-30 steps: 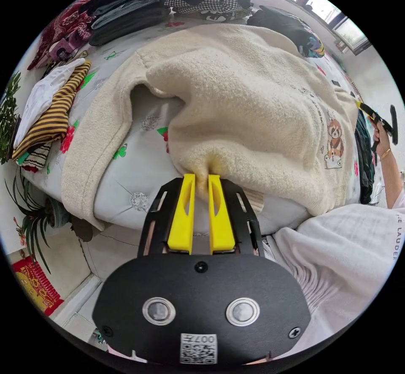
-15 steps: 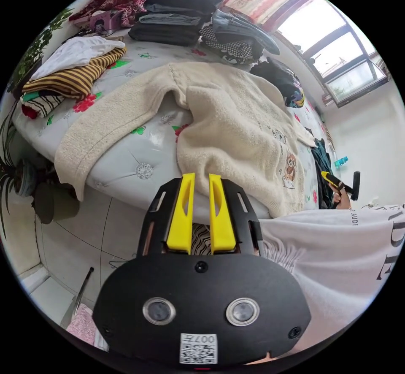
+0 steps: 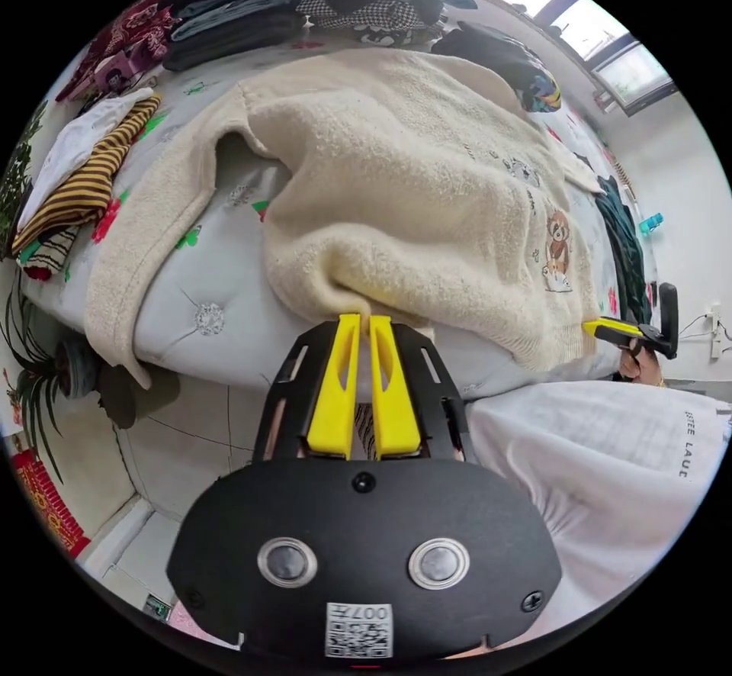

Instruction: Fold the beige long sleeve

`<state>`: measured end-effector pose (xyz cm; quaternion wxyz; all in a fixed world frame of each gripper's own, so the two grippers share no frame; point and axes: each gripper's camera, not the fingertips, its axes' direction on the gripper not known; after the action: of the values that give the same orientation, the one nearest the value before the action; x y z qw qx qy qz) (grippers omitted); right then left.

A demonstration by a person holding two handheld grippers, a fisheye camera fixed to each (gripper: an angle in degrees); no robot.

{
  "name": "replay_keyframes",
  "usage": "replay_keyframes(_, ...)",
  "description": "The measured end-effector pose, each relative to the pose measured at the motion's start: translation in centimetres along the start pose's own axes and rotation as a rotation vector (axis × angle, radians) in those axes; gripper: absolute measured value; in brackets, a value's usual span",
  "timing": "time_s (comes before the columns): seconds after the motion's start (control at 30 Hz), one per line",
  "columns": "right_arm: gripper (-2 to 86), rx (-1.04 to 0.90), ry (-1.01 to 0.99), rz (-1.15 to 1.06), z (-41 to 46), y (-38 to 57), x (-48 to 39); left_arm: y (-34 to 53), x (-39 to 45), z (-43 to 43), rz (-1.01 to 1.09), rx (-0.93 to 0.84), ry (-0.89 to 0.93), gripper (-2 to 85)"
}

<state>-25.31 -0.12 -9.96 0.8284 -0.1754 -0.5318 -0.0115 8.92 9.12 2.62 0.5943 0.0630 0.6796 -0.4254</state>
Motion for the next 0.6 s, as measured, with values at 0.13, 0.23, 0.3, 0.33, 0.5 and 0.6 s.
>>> replay_keyframes(0.13, 0.9, 0.121, -0.023, -0.095, -5.7, 1.1, -1.5, 5.4, -2.9, -6.8, 0.041, 0.064, 0.058, -0.5)
replay_keyframes(0.23, 0.6, 0.108, -0.02, -0.156, -7.9, 2.7, -2.8, 11.1, -5.0, -10.2, 0.096, 0.019, 0.066, -0.6)
replay_keyframes(0.3, 0.5, 0.039, -0.005, -0.167, -6.8, 3.3, -3.4, 14.4, -6.0, -10.4, 0.117, -0.04, 0.06, -0.6)
replay_keyframes(0.33, 0.5, -0.021, 0.037, -0.179, -5.2, 3.5, -3.8, 16.3, -6.5, -9.8, 0.122, -0.066, 0.059, -0.6)
replay_keyframes(0.5, 1.1, -0.271, 0.169, -0.018, 3.8, 3.4, -2.3, 20.3, -11.1, -3.9, -0.051, -0.134, 0.186, -0.1)
replay_keyframes(0.6, 2.5, -0.247, 0.1, 0.082, 4.1, 3.2, -1.7, 21.9, -15.4, -3.1, -0.193, -0.123, 0.302, 0.3)
